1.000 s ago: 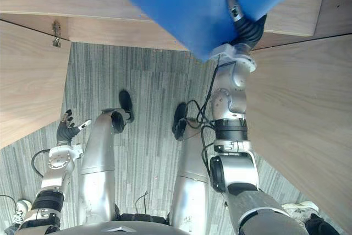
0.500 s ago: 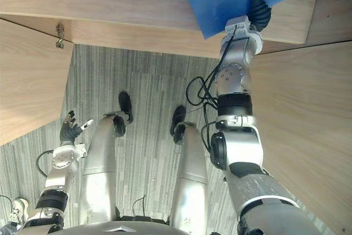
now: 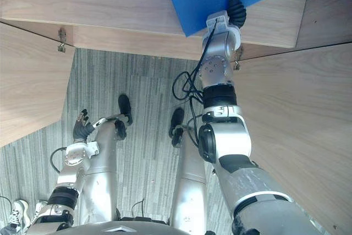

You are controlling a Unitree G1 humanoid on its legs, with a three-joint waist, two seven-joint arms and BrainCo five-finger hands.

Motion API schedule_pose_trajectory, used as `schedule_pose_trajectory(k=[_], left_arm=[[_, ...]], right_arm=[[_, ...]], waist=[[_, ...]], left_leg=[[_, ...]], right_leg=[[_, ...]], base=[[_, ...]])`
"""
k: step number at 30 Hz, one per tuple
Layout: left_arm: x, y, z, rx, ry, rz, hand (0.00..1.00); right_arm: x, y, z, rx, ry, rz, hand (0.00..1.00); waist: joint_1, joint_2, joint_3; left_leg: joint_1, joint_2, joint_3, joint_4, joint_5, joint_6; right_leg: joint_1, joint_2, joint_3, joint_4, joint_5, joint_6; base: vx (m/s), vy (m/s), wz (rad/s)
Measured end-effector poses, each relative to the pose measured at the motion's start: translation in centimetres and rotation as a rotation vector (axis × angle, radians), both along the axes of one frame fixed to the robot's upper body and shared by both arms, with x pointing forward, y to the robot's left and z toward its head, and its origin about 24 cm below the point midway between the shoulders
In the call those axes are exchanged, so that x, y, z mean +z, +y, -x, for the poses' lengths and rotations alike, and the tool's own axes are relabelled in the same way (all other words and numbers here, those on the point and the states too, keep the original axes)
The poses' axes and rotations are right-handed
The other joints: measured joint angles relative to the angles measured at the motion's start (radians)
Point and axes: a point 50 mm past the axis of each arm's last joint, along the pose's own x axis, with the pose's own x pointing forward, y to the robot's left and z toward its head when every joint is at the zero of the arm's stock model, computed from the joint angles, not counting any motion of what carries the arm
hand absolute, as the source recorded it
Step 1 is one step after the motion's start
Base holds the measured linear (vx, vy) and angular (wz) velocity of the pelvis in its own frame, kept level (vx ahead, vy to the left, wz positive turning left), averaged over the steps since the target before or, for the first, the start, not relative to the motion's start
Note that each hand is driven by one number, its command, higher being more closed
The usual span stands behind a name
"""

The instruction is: Walk over to the cabinet, pick up the folder, carry it to the office cabinet, place the folder inside the office cabinet, then close the office cabinet door

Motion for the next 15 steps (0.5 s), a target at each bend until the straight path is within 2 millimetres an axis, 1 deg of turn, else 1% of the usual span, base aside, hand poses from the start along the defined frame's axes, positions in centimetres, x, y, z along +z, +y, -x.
schedule_pose_trajectory(k=[2, 5, 15], left_arm=[[0.04, -0.42, -0.26, 0.004, 0.001, 0.011, 0.00], [0.10, -0.72, -0.35, 0.008, -0.002, 0.020, 0.00], [0.05, -0.99, -0.34, 0.015, 0.004, 0.027, 0.00]], right_arm=[[-0.20, 0.09, -0.07, 0.013, 0.007, -0.051, 0.00], [-0.36, -0.05, -0.09, 0.009, 0.015, -0.069, 0.00], [-0.28, 0.07, -0.05, 0.000, 0.011, -0.056, 0.00]], waist=[[0.002, 0.000, 0.000], [0.006, 0.000, 0.000], [0.007, 0.000, 0.000]], left_leg=[[0.010, -0.002, -0.002, -0.021, 0.013, -0.005], [0.024, -0.005, -0.008, -0.042, 0.028, -0.011], [0.040, -0.005, -0.008, -0.067, 0.041, -0.015]], right_leg=[[0.006, 0.000, -0.006, -0.009, 0.004, -0.005], [0.019, 0.000, -0.016, -0.021, 0.007, -0.011], [0.031, 0.005, -0.019, -0.038, 0.017, -0.015]], base=[[-0.01, -0.027, 0.06], [-0.01, -0.036, 0.08], [0.00, -0.003, 0.00]])
